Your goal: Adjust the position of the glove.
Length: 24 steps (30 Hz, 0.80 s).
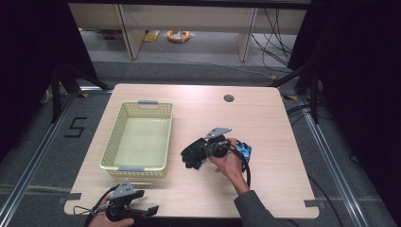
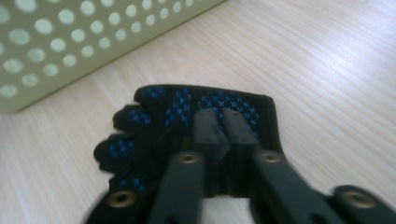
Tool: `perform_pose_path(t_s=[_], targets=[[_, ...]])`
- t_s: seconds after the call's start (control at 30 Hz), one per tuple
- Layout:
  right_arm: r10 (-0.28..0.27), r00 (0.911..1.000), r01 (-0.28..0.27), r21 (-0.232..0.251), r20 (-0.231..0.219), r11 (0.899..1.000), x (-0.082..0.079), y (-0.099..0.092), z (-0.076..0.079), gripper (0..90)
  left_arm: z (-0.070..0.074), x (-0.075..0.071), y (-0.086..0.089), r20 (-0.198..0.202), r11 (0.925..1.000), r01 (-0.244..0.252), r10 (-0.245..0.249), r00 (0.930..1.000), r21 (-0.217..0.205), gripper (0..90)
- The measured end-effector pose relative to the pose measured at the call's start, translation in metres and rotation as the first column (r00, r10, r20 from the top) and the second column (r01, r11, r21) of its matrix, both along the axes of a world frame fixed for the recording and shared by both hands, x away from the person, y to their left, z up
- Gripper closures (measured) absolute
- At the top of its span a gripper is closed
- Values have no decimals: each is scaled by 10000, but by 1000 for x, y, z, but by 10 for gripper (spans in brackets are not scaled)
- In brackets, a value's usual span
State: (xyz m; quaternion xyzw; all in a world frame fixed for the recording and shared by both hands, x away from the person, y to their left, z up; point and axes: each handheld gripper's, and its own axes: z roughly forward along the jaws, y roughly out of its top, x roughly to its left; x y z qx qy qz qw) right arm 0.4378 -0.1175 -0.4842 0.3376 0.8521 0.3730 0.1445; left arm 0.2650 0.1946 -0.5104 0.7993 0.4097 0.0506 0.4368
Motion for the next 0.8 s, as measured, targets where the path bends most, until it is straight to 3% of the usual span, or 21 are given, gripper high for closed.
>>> perform_pose_path(t_s=[0.03,0.13,0.17,0.2,0.23,0.27,0.3,0.37,0.53,0.57,0.6,0.63,0.7,0.77,0.8], targets=[[35,9998,-37,-66,-177,10000,2,2,-3,824,0,1,2,15,9996,117,-117,9999,257,161],[92,9996,-98,-243,-257,9997,5,6,-8,806,0,0,1,-16,10000,11,-11,10000,-66,161],[137,9984,-158,-379,-541,9992,5,7,-9,762,1,1,1,-93,10000,69,-69,9999,-13,161],[8,9967,-37,-348,-809,9994,6,9,-11,663,1,0,1,-10,10000,-14,14,10000,-32,161],[63,9970,-99,-469,-771,9988,7,8,-11,613,1,1,3,10,9999,59,-59,10000,147,161],[80,9954,-123,-448,-957,9989,8,8,-12,544,0,0,1,-5,10000,0,0,10000,-28,161],[132,9930,-157,-206,-1175,9997,9,9,-15,504,0,0,1,0,10000,11,-11,10000,-19,161],[292,9883,-341,-307,-1497,9989,8,8,-16,467,0,0,1,61,10000,29,-29,10000,-47,161],[416,9920,-510,-767,-1194,9957,4,11,-17,550,0,0,1,14,10000,-5,5,10000,4,161],[495,9936,-556,-576,-1016,9968,4,10,-19,632,0,0,1,-18,10000,8,-8,10000,6,161],[578,9916,-620,-326,-1159,9975,3,10,-20,716,0,1,2,-33,9997,76,-76,10000,210,162],[659,9892,-690,-189,-1306,9974,1,8,-20,741,0,0,0,-13,10000,6,-5,10000,38,162],[343,9888,-313,227,-1455,9993,-1,8,-21,809,0,0,0,-39,10000,79,-79,10000,49,163],[372,9899,-364,83,-1369,9993,0,6,-20,886,0,-1,0,-155,10000,58,-58,9999,1,163],[377,9908,-335,341,-1299,9989,-1,7,-22,894,0,0,0,-22,10000,40,-40,10000,23,163]])
